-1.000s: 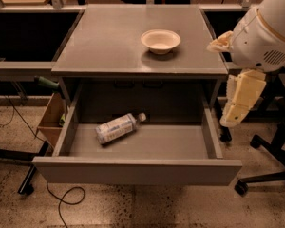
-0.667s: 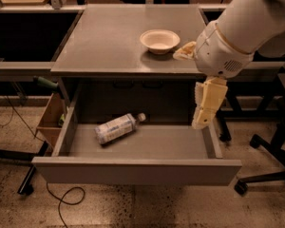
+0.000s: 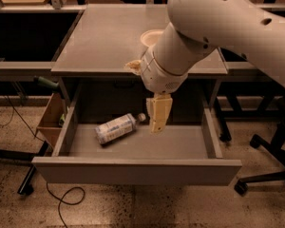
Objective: Pick blue plastic bottle from top drawer and place on counter
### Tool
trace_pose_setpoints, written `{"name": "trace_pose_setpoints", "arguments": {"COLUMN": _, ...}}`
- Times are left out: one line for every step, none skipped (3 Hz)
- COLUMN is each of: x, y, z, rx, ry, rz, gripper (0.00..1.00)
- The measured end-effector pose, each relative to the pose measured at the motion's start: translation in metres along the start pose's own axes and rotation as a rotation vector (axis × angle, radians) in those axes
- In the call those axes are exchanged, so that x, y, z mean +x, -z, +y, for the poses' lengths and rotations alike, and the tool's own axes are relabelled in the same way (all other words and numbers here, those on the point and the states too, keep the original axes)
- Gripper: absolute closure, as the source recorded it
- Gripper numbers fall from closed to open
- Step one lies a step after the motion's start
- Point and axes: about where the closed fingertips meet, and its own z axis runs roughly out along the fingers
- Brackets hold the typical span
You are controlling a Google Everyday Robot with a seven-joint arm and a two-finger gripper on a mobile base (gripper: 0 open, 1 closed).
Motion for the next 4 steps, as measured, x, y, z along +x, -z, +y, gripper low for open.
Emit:
{"name": "trace_pose_setpoints", "arguments": {"x": 0.000, "y": 0.000, "z": 0.000, "rx": 0.000, "ry": 0.000, "rz": 0.000, "gripper": 0.00}}
{"name": "trace_pose_setpoints", "arguments": {"x": 0.007, "y": -0.021, "z": -0.006, "rx": -0.033, "ry": 0.017, "rz": 0.038, "gripper": 0.00}}
{"name": "trace_pose_setpoints", "arguments": {"x": 0.034, "y": -0.066, "z": -0.013, "rx": -0.083, "ry": 0.031, "rz": 0.077, "gripper": 0.00}}
{"name": "trace_pose_setpoints", "arguments": {"x": 0.060, "y": -0.117, "z": -0.019, "rx": -0.129, "ry": 0.041, "rz": 0.095, "gripper": 0.00}}
